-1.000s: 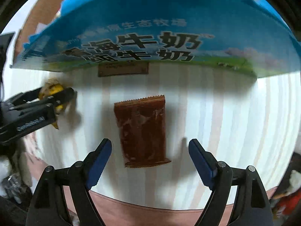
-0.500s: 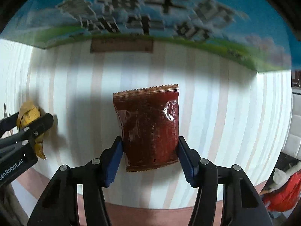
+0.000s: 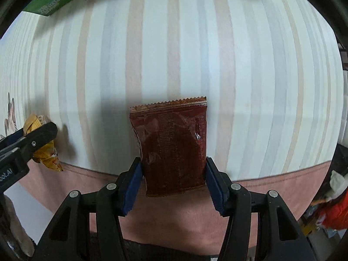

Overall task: Organize snacks
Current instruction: 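Lift both packets off the table with both tools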

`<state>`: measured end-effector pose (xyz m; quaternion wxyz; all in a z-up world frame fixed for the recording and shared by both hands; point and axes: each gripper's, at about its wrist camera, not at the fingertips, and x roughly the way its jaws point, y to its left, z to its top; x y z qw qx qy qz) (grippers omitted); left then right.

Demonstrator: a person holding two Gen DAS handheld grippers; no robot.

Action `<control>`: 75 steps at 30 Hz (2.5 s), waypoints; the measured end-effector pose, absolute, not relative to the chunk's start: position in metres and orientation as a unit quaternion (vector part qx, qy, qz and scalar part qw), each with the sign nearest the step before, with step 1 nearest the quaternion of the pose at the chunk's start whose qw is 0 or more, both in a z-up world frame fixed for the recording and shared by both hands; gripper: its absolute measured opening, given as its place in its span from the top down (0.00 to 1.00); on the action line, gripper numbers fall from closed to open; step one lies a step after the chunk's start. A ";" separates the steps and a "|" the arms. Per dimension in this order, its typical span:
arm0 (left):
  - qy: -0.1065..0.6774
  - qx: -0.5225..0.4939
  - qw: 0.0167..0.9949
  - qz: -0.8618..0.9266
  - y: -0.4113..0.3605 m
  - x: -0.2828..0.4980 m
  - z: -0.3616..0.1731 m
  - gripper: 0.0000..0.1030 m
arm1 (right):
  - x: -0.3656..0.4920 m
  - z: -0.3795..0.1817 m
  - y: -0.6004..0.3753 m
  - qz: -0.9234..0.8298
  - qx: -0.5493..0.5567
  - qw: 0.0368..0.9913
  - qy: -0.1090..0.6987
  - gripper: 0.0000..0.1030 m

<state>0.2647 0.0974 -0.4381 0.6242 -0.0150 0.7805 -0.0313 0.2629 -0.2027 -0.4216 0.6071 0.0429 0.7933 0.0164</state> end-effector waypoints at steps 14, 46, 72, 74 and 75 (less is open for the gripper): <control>0.795 -0.019 0.603 -0.067 0.109 0.266 -0.459 0.28 | 0.265 -0.422 -0.202 0.025 0.054 0.596 0.801 0.28; 0.760 -0.088 0.638 -0.091 0.159 0.277 -0.415 0.27 | 0.251 -0.422 -0.205 0.033 0.081 0.597 0.797 0.28; 0.768 0.008 0.639 -0.045 0.122 0.249 -0.452 0.48 | 0.201 -0.403 -0.169 -0.009 -0.001 0.672 0.741 0.43; 0.766 0.006 0.641 -0.045 0.121 0.245 -0.450 0.51 | 0.195 -0.402 -0.166 -0.007 0.000 0.673 0.740 0.43; 0.766 0.003 0.641 -0.045 0.119 0.243 -0.449 0.52 | 0.193 -0.402 -0.164 -0.005 0.000 0.674 0.739 0.43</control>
